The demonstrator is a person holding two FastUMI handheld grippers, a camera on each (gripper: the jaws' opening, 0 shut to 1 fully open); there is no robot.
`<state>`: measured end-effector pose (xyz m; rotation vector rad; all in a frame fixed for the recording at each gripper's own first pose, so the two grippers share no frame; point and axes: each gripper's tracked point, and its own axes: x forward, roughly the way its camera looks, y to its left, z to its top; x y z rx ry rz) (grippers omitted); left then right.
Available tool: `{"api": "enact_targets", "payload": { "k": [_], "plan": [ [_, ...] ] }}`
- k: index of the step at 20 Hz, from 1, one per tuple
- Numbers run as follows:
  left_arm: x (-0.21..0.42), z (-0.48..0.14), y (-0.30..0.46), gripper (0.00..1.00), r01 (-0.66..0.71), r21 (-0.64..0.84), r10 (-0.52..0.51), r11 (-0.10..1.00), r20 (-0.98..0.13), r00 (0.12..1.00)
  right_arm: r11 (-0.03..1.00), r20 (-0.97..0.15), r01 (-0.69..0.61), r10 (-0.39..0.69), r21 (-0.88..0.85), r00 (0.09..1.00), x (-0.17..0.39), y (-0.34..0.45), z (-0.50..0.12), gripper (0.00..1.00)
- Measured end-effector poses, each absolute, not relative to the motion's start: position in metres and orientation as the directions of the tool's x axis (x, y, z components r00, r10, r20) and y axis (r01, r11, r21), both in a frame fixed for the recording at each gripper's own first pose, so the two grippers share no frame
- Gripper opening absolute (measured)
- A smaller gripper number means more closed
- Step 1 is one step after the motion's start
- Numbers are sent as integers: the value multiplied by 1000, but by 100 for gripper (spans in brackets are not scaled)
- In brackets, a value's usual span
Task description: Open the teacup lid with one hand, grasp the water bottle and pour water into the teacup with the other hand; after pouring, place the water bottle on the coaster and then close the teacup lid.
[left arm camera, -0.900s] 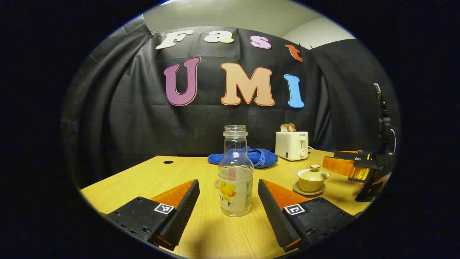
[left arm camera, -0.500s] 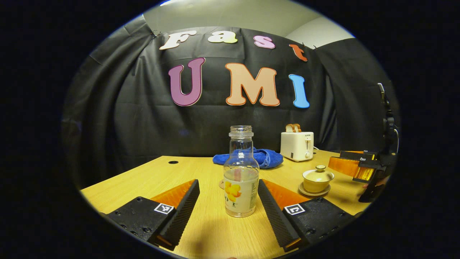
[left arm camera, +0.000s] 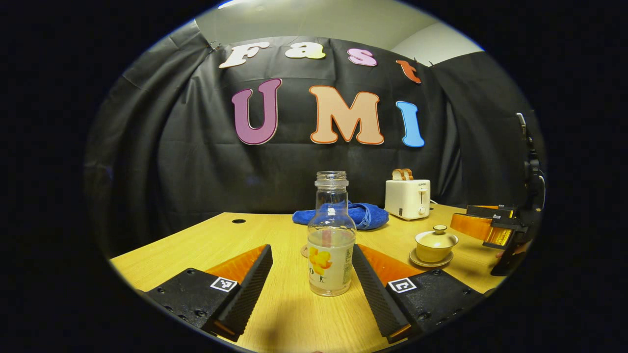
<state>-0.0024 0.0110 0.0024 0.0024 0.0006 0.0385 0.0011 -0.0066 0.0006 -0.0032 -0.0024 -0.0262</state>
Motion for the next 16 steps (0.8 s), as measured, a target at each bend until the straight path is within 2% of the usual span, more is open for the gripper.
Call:
{"api": "enact_targets", "payload": {
  "k": [8, 12, 13, 14, 16],
  "plan": [
    [-2, 3, 13, 95, -42, 3, 42, 999, -1, 999, 999, -9, -46, 46, 0, 999, 8, 8, -1, 98],
    [-3, 2, 14, 95, -41, 3, 41, 999, 0, 999, 997, -61, -79, 78, -1, 995, 22, 14, -11, 96],
    [-2, 3, 14, 95, -41, 3, 41, 999, 0, 999, 997, -76, -81, 80, -3, 994, 26, 15, -13, 100],
    [-3, 2, 15, 95, -41, 3, 41, 999, 0, 999, 997, -89, -82, 82, -4, 993, 31, 16, -14, 96],
    [-2, 2, 15, 95, -41, 3, 41, 999, 0, 999, 996, -107, -85, 83, -8, 991, 38, 23, -17, 96]
  ]
}}
